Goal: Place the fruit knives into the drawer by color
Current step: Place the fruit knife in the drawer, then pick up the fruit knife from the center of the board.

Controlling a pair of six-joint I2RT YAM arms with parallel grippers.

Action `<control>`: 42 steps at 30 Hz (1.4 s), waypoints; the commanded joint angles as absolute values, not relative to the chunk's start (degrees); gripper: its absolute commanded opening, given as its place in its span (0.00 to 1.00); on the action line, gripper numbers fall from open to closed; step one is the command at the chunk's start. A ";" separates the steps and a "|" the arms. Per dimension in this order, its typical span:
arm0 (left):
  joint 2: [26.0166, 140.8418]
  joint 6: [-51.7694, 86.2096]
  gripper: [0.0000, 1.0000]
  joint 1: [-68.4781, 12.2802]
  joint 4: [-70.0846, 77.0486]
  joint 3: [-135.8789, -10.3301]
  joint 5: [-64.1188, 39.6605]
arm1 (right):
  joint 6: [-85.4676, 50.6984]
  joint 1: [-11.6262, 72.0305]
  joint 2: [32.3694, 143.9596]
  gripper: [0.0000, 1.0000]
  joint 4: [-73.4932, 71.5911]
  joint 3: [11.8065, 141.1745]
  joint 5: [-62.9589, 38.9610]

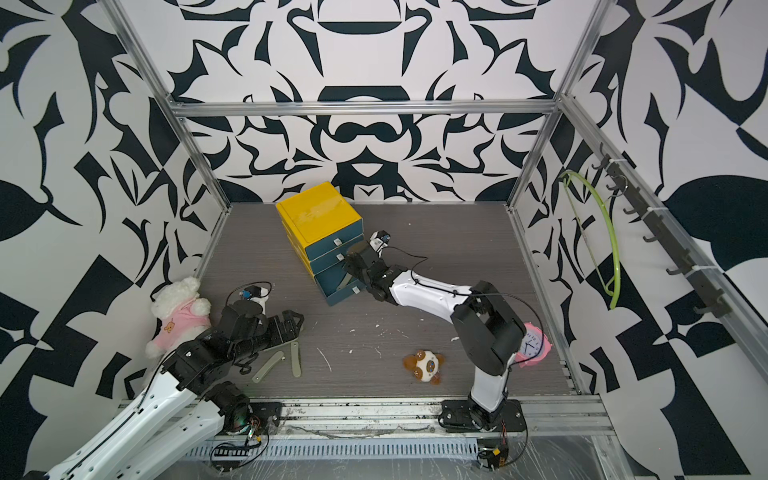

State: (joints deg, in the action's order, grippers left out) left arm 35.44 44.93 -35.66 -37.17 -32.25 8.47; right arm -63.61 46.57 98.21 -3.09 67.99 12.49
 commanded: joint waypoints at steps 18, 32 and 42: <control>52.32 55.41 0.86 -59.31 -45.58 -35.59 20.17 | -41.29 55.11 72.34 0.40 15.53 45.53 9.70; 55.68 61.11 0.68 -59.77 -48.42 -31.67 12.41 | -42.78 55.28 66.68 0.39 17.21 41.21 14.60; 63.61 60.83 0.61 -59.68 -43.96 -31.85 11.47 | -43.33 55.28 63.66 0.39 17.75 39.11 16.01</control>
